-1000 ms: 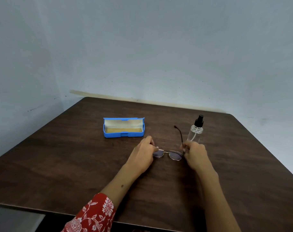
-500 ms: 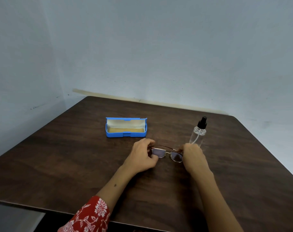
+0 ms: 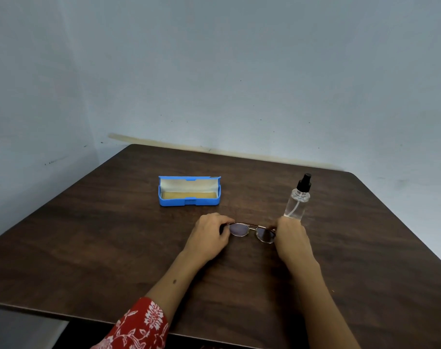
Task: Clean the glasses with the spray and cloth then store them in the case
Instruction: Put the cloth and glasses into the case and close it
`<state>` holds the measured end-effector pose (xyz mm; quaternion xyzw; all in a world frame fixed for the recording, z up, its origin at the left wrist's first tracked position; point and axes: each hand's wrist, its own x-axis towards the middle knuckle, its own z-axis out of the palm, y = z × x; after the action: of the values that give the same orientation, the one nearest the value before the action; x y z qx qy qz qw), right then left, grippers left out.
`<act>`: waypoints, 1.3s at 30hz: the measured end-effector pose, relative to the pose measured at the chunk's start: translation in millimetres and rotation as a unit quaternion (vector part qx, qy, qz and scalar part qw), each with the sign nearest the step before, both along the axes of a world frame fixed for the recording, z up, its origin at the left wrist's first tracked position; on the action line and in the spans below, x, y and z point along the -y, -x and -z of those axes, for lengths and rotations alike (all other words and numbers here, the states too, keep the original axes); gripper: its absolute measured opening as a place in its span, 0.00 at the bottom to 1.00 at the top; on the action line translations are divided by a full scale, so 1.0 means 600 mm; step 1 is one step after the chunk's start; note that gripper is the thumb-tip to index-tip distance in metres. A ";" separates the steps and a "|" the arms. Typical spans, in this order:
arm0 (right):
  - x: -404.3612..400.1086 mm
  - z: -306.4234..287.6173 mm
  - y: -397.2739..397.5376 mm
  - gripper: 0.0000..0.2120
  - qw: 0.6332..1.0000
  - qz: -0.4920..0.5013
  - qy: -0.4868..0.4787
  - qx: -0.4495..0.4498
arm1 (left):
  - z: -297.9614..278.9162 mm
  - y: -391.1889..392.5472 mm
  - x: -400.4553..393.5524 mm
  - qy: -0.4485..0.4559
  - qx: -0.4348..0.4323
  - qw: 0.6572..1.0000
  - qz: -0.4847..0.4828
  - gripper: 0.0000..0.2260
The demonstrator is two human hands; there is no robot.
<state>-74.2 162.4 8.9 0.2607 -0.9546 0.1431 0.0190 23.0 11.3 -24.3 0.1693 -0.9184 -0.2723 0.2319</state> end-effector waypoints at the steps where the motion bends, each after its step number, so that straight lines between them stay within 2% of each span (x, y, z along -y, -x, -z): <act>1: -0.001 0.005 0.003 0.09 1.000 0.005 0.011 0.003 | 0.000 -0.001 0.000 -0.006 -0.001 1.000 -0.002 0.14; 5: -0.012 0.013 0.020 0.14 0.992 -0.011 0.120 0.038 | -0.006 -0.006 0.003 -0.063 -0.038 0.997 -0.022 0.12; 9: -0.028 -0.013 0.033 0.10 0.954 -0.059 0.272 0.110 | -0.018 -0.011 0.015 -0.210 -0.083 0.973 -0.051 0.10; 12: -0.031 -0.027 0.043 0.06 0.906 -0.070 0.356 0.217 | -0.029 -0.021 0.020 -0.376 -0.125 0.917 -0.049 0.08; 15: -0.028 -0.031 0.046 0.07 0.836 -0.067 0.440 0.321 | -0.041 -0.034 0.022 -0.483 -0.148 0.862 -0.039 0.06; 17: -0.026 -0.033 0.040 0.08 0.795 -0.066 0.473 0.373 | -0.046 -0.040 0.023 -0.526 -0.164 0.834 -0.038 0.06; 20: -0.021 -0.030 0.032 0.08 0.754 -0.056 0.500 0.423 | -0.052 -0.049 0.024 -0.571 -0.169 0.802 -0.046 0.07; 24: -0.014 -0.015 0.027 0.05 0.735 -0.033 0.500 0.457 | -0.053 -0.060 0.028 -0.622 -0.169 0.763 -0.049 0.04; 30: 0.001 0.004 0.013 0.08 0.689 -0.035 0.518 0.505 | -0.046 -0.076 0.039 -0.652 -0.175 0.734 -0.073 0.06; 32: 0.002 0.009 0.009 0.10 0.687 -0.046 0.517 0.509 | -0.046 -0.083 0.042 -0.651 -0.172 0.735 -0.082 0.07; 39: 0.017 0.011 -0.002 0.09 0.698 -0.067 0.490 0.518 | -0.045 -0.101 0.051 -0.575 -0.178 0.790 -0.115 0.07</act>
<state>-73.2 151.9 2.5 0.1628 -0.5888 0.7036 -0.3630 83.6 -19.5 2.9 0.3242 -0.5078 -0.7470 0.2809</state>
